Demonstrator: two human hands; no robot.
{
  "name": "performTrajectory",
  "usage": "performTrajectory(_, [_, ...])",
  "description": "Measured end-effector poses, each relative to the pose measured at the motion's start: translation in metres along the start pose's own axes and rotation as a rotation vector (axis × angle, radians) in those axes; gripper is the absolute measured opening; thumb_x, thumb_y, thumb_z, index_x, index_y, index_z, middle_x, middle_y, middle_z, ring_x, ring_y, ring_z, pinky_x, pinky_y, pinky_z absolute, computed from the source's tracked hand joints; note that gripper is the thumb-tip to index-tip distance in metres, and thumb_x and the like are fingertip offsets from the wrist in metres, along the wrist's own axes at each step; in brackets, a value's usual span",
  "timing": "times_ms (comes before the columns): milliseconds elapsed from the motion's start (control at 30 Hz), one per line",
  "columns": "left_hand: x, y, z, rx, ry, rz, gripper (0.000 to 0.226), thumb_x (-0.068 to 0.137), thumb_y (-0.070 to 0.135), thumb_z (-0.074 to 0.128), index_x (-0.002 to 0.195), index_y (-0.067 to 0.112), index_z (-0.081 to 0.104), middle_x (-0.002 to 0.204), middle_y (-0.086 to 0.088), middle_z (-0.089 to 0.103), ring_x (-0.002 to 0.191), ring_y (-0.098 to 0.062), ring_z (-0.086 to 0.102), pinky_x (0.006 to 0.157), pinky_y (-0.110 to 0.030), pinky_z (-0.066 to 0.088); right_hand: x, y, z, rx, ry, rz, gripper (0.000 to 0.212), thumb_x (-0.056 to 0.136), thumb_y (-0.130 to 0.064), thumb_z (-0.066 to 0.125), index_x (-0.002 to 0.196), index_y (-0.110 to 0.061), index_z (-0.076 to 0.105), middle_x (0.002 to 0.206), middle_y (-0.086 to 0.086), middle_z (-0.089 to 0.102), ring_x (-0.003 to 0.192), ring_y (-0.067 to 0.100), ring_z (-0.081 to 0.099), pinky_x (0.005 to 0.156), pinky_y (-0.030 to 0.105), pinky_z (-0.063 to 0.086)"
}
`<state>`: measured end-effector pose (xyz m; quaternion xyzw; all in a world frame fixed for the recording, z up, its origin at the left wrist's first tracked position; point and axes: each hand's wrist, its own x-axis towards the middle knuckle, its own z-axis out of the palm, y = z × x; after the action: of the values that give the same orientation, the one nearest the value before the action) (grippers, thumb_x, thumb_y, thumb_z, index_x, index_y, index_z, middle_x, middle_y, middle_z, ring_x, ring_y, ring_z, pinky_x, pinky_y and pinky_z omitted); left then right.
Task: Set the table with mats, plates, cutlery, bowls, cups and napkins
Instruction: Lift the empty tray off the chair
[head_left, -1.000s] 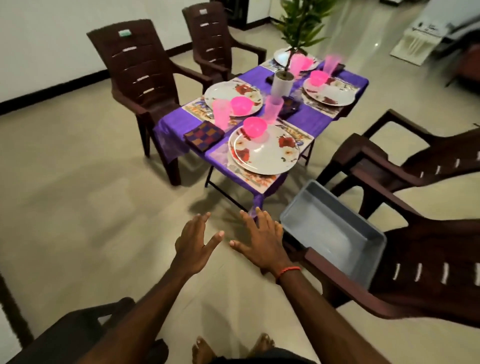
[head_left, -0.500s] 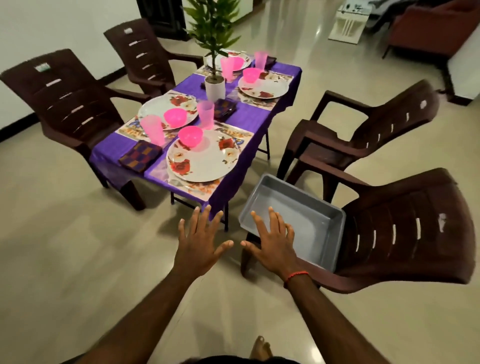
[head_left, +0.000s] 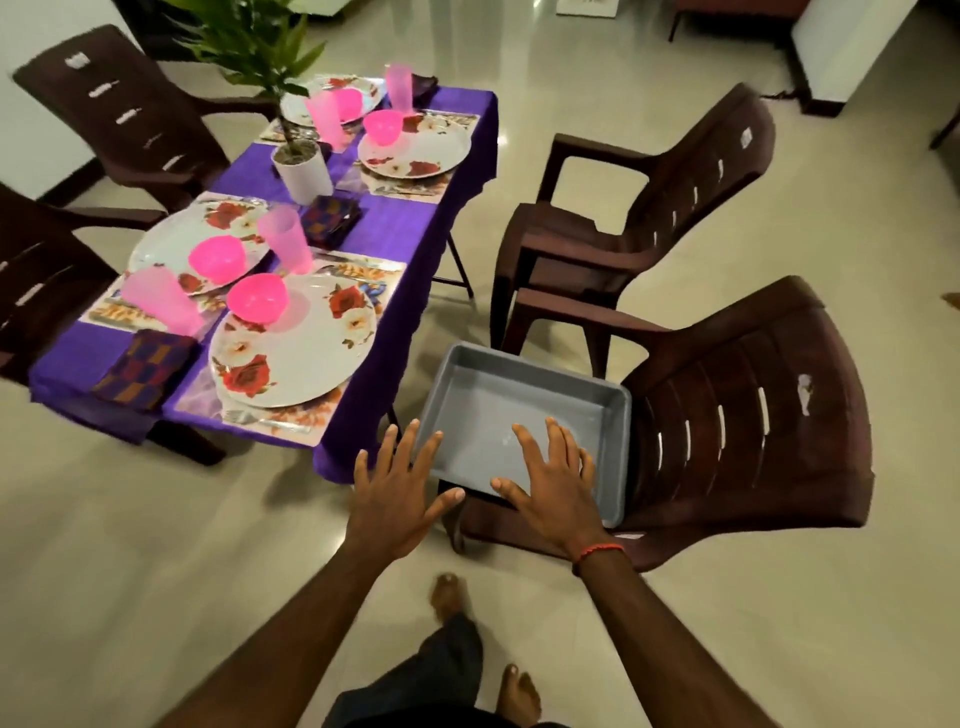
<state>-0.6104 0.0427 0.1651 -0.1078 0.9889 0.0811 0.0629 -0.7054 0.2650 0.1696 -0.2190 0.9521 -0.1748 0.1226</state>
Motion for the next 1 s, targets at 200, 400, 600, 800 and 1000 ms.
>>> performTrajectory(200, [0.074,0.005,0.008,-0.030,-0.051,0.109,0.089,0.090,0.087,0.019,0.161,0.033,0.013,0.170,-0.005,0.010,0.156,-0.032,0.008,0.117,-0.068,0.019,0.032,0.036,-0.004,0.011,0.012,0.152,0.075,0.092,-0.075,0.037,0.155,-0.040,0.017,0.165,0.011,0.007,0.152,0.032,0.004,0.120,0.054,0.010])
performTrajectory(400, [0.134,0.006,0.015,-0.061,-0.111,0.176,0.092,0.086,0.089,0.011,0.160,0.036,0.008,0.170,-0.001,0.004,0.157,-0.029,0.003,0.119,-0.066,0.016,0.059,0.064,-0.012,0.082,0.011,0.328,0.075,0.092,-0.073,0.036,0.156,-0.040,0.017,0.166,0.011,0.008,0.153,0.030,0.003,0.120,0.054,0.007])
performTrajectory(600, [0.179,-0.003,0.039,-0.106,-0.236,0.138,0.094,0.083,0.090,0.016,0.160,0.037,0.007,0.171,0.000,0.001,0.157,-0.028,-0.001,0.119,-0.066,0.015,0.074,0.093,-0.005,0.180,0.022,0.497,0.075,0.093,-0.071,0.041,0.157,-0.038,0.017,0.166,0.009,0.009,0.153,0.029,0.005,0.120,0.056,0.006])
performTrajectory(800, [0.206,-0.008,0.076,-0.031,-0.304,0.161,0.094,0.083,0.090,0.011,0.160,0.036,0.011,0.170,-0.002,0.006,0.157,-0.028,0.003,0.118,-0.067,0.019,0.097,0.125,0.022,0.222,-0.023,0.566,0.075,0.093,-0.071,0.040,0.157,-0.036,0.019,0.166,0.010,0.012,0.152,0.029,0.007,0.120,0.055,0.007])
performTrajectory(1000, [0.234,-0.001,0.106,-0.083,-0.342,0.049,0.092,0.085,0.089,0.019,0.160,0.036,0.011,0.170,-0.001,0.004,0.157,-0.027,-0.001,0.119,-0.067,0.017,0.135,0.167,0.058,0.250,-0.070,0.622,0.076,0.092,-0.070,0.042,0.157,-0.034,0.022,0.165,0.011,0.013,0.151,0.031,0.009,0.119,0.055,0.007])
